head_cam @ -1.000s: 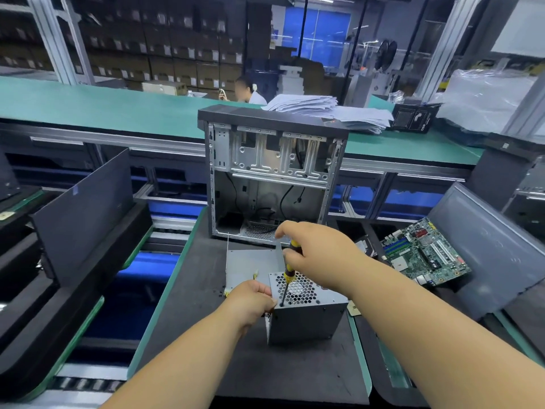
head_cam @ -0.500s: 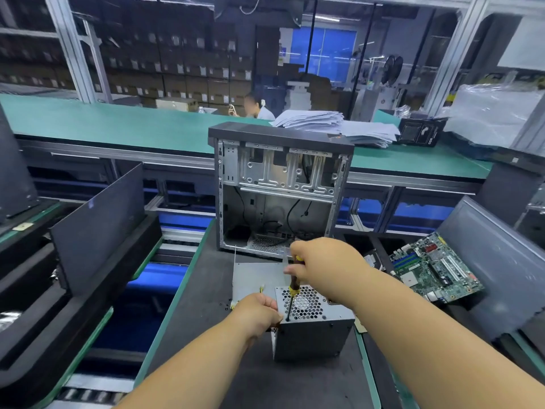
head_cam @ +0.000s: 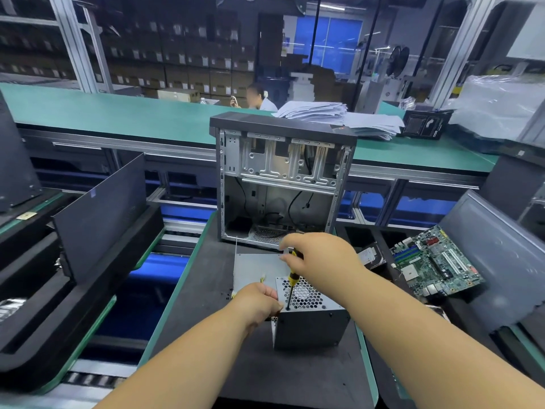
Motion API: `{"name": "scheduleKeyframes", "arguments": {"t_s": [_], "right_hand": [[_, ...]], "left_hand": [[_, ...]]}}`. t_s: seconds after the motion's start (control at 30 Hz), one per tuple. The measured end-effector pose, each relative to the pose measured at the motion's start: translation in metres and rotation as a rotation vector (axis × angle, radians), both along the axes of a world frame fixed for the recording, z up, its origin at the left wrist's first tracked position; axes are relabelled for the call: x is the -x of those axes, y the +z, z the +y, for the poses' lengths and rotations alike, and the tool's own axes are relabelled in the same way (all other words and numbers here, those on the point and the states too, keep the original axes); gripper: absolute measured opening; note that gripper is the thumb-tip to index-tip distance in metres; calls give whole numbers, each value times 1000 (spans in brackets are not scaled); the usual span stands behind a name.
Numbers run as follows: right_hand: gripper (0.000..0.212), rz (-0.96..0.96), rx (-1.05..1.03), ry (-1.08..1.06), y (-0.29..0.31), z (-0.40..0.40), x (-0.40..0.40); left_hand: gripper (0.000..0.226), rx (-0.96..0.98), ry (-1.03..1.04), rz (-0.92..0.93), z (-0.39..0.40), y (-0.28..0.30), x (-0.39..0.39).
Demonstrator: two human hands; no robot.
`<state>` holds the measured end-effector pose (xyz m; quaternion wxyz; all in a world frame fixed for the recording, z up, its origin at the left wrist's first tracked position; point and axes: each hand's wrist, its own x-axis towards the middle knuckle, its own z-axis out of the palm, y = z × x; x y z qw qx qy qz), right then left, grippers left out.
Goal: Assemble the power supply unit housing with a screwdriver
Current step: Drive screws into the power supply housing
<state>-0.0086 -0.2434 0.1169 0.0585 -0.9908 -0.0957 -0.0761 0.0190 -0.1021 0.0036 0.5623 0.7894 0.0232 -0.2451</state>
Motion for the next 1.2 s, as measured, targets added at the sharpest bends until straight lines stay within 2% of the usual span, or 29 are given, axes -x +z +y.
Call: {"name": "scheduleKeyframes", "arguments": {"t_s": [0.13,0.2,0.3,0.43,0.7,0.83,0.97,1.13,1.2], "right_hand": [[24,35,-28,-24,0,-3,0],[30,92,-85,17,3,-3,0],[36,79,-150,56,8,-4,1],[7,107,-112,69,10,-3,-1],[14,202,8,96,15,-3,-7],[37,198,112,11,24,0,-12],[40,159,188,-36,24,4,-10],[22,225,58,13,21,3,-4],[24,248,4,22,21,4,-3]], "left_hand": [[14,2,9,3,0,-1,0],[14,-3,17,4,-1,-2,-1],[15,3,21,7,-1,-3,-2],[12,21,20,21,-1,-5,-2],[14,36,23,14,0,-5,-2],[17,54,11,15,-1,-3,-1],[18,44,8,12,-1,-2,-1],[17,52,7,5,0,-1,-1],[16,49,9,0,0,-1,0]]}}
